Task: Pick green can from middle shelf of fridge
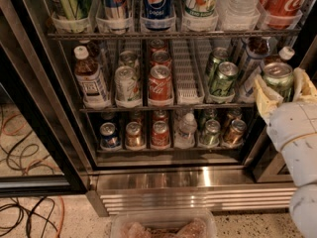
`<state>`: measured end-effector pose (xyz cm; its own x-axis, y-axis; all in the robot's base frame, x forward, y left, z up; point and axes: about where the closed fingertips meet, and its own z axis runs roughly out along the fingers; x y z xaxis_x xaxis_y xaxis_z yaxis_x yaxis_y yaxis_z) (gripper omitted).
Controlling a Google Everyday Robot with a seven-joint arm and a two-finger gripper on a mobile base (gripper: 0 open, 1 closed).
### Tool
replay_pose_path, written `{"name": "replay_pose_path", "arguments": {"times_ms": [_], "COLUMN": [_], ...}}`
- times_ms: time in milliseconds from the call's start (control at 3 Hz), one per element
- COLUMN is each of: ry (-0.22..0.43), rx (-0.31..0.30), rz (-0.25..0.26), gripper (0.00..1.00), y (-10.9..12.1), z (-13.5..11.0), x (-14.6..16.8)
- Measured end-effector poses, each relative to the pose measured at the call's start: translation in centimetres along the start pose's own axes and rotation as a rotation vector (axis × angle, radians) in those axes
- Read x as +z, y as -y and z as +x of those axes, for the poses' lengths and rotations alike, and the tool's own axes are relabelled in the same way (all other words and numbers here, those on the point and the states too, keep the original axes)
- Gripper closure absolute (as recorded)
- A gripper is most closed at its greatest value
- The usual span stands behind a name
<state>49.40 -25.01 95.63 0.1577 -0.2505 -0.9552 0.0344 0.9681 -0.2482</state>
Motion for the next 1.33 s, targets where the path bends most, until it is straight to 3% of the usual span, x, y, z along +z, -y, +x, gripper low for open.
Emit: {"name": "replay_pose_path", "arguments": {"times_ms": [333,667,1333], "ry": [-0.059,-0.059,-0.036], "rx": [0.002,0.002,0.032], "rz": [-0.069,-0.069,-0.165], "gripper": [1.00,1.00,1.00], "y": [-1.27,-1.27,-2.14], "z": [1.46,1.46,1.12], "x": [-0.38,-0.38,-0.40]}}
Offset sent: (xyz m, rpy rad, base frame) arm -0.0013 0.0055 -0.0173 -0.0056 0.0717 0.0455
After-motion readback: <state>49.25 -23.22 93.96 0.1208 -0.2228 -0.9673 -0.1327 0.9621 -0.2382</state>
